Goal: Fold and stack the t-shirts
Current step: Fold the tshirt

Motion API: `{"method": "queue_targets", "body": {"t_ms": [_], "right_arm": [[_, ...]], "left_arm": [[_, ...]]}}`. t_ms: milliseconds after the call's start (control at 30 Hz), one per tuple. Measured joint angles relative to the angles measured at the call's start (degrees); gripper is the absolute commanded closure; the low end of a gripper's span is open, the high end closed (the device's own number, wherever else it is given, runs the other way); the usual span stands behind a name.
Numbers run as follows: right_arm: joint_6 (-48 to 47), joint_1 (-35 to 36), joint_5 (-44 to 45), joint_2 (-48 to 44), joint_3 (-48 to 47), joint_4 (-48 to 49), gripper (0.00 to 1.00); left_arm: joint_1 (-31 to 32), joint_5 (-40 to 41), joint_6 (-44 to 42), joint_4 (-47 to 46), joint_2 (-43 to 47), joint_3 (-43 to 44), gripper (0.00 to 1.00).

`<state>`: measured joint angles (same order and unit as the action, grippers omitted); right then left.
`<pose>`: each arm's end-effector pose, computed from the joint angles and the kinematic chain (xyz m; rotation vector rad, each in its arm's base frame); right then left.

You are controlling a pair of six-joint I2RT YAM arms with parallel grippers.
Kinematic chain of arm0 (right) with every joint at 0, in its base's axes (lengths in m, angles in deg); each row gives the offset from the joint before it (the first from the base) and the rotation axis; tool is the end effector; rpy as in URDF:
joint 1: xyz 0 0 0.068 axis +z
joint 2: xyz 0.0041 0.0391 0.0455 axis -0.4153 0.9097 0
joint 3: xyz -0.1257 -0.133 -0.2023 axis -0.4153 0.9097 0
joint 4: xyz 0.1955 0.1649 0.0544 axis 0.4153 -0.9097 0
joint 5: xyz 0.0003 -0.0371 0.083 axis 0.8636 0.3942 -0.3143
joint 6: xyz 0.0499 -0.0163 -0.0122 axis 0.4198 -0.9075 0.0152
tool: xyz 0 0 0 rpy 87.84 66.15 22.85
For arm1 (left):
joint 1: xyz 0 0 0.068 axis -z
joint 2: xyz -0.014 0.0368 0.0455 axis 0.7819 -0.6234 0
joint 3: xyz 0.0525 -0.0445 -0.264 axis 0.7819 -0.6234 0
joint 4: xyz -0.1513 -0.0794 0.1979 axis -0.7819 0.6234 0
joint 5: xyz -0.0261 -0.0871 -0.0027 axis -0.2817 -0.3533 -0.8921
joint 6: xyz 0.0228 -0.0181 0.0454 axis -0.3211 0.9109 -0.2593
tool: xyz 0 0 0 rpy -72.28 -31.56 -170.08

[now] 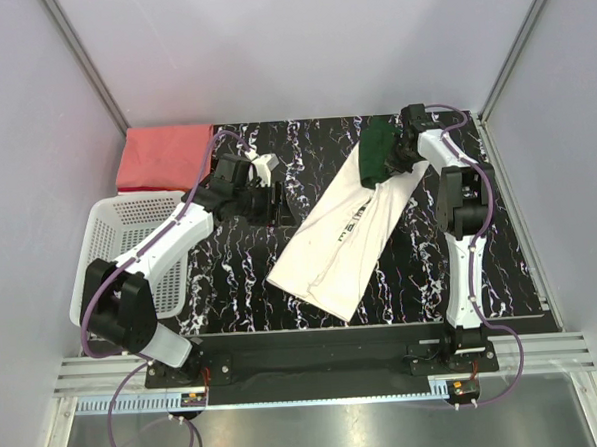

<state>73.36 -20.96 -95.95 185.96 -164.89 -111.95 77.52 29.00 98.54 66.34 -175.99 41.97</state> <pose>0.5102 0.0362 0.1633 0.4675 2.6274 0.3262 0.2866 -0.1576 0.2741 0.3793 2.4532 -0.8969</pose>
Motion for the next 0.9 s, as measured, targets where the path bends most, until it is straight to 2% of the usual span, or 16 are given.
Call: {"method": "queue_targets", "body": {"t_ms": [900], "right_arm": [[3.1,0.3,4.5,-6.0,7.9,2.3,1.00]], "left_arm": [[-0.2,-0.8,0.0,-0.3,0.0,0.0,0.38]]}}
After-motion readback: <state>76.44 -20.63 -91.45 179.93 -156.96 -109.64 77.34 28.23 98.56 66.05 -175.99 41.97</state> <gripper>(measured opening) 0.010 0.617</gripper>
